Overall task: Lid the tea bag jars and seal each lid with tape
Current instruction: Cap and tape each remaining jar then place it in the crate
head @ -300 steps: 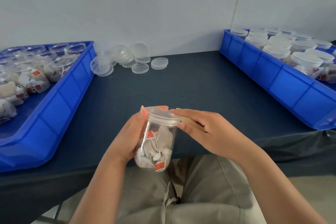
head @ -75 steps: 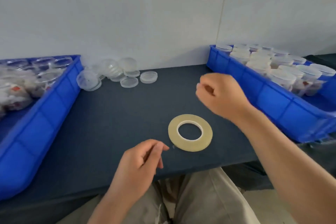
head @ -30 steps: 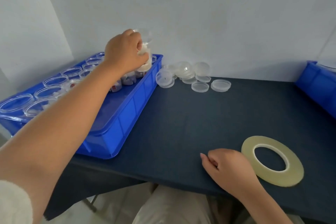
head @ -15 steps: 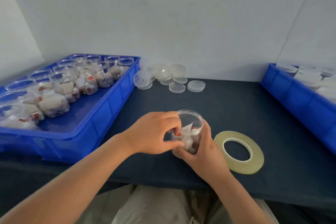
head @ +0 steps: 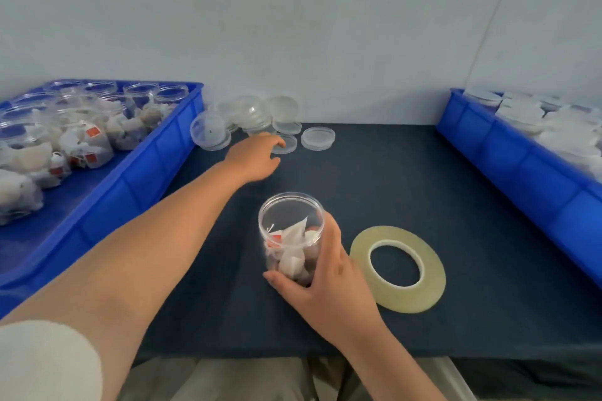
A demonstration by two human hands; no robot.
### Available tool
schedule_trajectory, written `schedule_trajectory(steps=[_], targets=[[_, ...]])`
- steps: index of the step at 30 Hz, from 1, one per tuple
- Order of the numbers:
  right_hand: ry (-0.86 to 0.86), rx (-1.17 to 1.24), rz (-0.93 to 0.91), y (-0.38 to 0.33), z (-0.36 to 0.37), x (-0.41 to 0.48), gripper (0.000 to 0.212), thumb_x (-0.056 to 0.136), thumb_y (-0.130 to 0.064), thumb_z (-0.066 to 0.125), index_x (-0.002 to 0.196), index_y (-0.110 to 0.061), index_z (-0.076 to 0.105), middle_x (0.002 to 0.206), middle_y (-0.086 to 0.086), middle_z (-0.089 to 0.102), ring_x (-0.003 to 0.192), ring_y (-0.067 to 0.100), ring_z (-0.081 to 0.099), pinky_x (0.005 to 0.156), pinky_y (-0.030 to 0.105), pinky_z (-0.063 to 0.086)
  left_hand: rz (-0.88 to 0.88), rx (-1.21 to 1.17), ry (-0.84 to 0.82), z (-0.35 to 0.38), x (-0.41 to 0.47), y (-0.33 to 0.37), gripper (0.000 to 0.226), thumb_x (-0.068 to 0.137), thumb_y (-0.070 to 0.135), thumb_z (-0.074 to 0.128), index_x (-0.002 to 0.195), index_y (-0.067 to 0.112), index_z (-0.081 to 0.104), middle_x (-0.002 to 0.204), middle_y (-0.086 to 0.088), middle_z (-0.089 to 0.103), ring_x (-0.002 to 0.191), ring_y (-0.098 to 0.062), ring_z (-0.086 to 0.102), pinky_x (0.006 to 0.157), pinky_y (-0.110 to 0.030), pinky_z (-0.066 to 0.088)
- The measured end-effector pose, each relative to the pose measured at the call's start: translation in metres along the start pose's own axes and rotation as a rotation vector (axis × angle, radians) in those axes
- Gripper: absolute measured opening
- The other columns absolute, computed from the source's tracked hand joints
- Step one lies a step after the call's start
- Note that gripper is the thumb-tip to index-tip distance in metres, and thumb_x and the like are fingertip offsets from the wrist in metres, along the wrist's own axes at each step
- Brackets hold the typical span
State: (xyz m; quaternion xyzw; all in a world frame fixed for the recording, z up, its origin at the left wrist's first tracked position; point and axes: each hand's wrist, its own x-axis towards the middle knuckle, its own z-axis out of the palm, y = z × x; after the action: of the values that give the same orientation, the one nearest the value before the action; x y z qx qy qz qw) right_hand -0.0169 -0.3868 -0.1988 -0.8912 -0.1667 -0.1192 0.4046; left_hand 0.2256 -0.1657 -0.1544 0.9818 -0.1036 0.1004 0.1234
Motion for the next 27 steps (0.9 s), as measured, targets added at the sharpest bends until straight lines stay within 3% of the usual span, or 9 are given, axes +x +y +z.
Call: schedule_trajectory(steps=[4, 8, 11, 14, 17, 20, 22, 25, 27], targets=[[0.001, 0.000, -0.004, 0.005, 0.002, 0.004, 0.110, 0.072, -0.086, 0.068, 0.155, -0.053, 0.005, 0.110, -0.057, 0.039, 0.107, -0.021, 0.051, 0.070, -0.003, 0.040, -0.116, -0.006, -0.028, 0.024, 0.034, -0.001, 0.048, 0.103, 0.023, 0.057, 0.151, 0.028, 0.053, 0.155, 0.001, 0.055, 0.134, -0.030, 0.059, 0.106, -0.047, 0.050], [0.019, 0.001, -0.019, 0.006, 0.003, 0.007, 0.109, 0.072, -0.086, 0.068, 0.156, -0.051, 0.009, 0.115, -0.055, 0.041, 0.120, -0.002, 0.052, 0.066, -0.001, 0.042, -0.117, -0.036, -0.011, 0.040, 0.030, -0.005, 0.033, 0.107, 0.028, 0.056, 0.138, 0.021, 0.067, 0.140, -0.004, 0.063, 0.128, -0.029, 0.061, 0.105, -0.045, 0.050], [0.031, -0.005, -0.024, 0.007, 0.003, 0.007, 0.108, 0.071, -0.086, 0.067, 0.154, -0.052, 0.008, 0.112, -0.057, 0.040, 0.120, -0.001, 0.052, 0.062, 0.003, 0.044, -0.043, -0.045, 0.026, 0.038, 0.003, -0.003, 0.025, 0.107, 0.025, 0.055, 0.126, 0.022, 0.072, 0.129, -0.003, 0.066, 0.119, -0.027, 0.064, 0.099, -0.043, 0.052], [0.030, 0.001, -0.027, 0.007, 0.002, 0.007, 0.106, 0.071, -0.085, 0.069, 0.151, -0.055, 0.007, 0.110, -0.046, 0.048, 0.116, 0.001, 0.054, 0.060, 0.009, 0.045, 0.009, -0.049, 0.049, 0.028, -0.041, -0.005, 0.014, 0.104, 0.031, 0.061, 0.115, 0.027, 0.068, 0.113, 0.006, 0.059, 0.104, -0.021, 0.067, 0.088, -0.040, 0.053], [0.027, 0.010, -0.019, 0.004, 0.001, 0.007, 0.103, 0.071, -0.083, 0.070, 0.147, -0.056, 0.007, 0.114, -0.035, 0.048, 0.109, 0.006, 0.058, 0.060, 0.012, 0.044, 0.049, -0.086, 0.043, 0.012, -0.091, -0.008, 0.025, 0.098, 0.043, 0.069, 0.117, 0.028, 0.064, 0.110, 0.010, 0.051, 0.096, -0.016, 0.062, 0.082, -0.036, 0.049], [0.014, 0.025, -0.010, 0.001, -0.001, 0.006, 0.102, 0.073, -0.079, 0.075, 0.146, -0.056, 0.008, 0.112, -0.031, 0.051, 0.096, 0.008, 0.065, 0.059, 0.011, 0.043, -0.011, -0.165, 0.102, -0.016, -0.136, -0.010, 0.038, 0.096, 0.049, 0.066, 0.128, 0.030, 0.060, 0.111, 0.015, 0.057, 0.094, -0.008, 0.060, 0.083, -0.036, 0.051], [0.006, 0.028, -0.002, 0.001, -0.002, 0.006, 0.101, 0.074, -0.077, 0.076, 0.146, -0.055, 0.008, 0.114, -0.029, 0.052, 0.093, 0.009, 0.067, 0.061, 0.013, 0.044, -0.120, -0.345, 0.121, -0.041, -0.166, -0.014, 0.032, 0.100, 0.054, 0.062, 0.129, 0.041, 0.059, 0.103, 0.018, 0.065, 0.086, -0.003, 0.063, 0.078, -0.033, 0.050], [0.002, 0.025, 0.008, -0.001, -0.001, 0.006, 0.101, 0.074, -0.077, 0.075, 0.146, -0.054, 0.009, 0.117, -0.025, 0.053, 0.091, 0.012, 0.067, 0.062, 0.023, 0.047, -0.358, -0.862, 0.035, -0.069, -0.215, -0.020, 0.043, 0.082, 0.072, 0.067, 0.120, 0.053, 0.064, 0.084, 0.020, 0.066, 0.062, -0.002, 0.056, 0.061, -0.025, 0.047], [0.002, 0.030, 0.015, -0.001, 0.000, 0.005, 0.101, 0.074, -0.077, 0.075, 0.148, -0.050, 0.011, 0.120, -0.022, 0.057, 0.096, 0.015, 0.068, 0.064, 0.028, 0.048, -0.445, -0.903, -0.121, -0.072, -0.237, -0.019, 0.046, 0.078, 0.073, 0.073, 0.118, 0.053, 0.066, 0.079, 0.016, 0.065, 0.060, -0.003, 0.053, 0.060, -0.024, 0.046]])
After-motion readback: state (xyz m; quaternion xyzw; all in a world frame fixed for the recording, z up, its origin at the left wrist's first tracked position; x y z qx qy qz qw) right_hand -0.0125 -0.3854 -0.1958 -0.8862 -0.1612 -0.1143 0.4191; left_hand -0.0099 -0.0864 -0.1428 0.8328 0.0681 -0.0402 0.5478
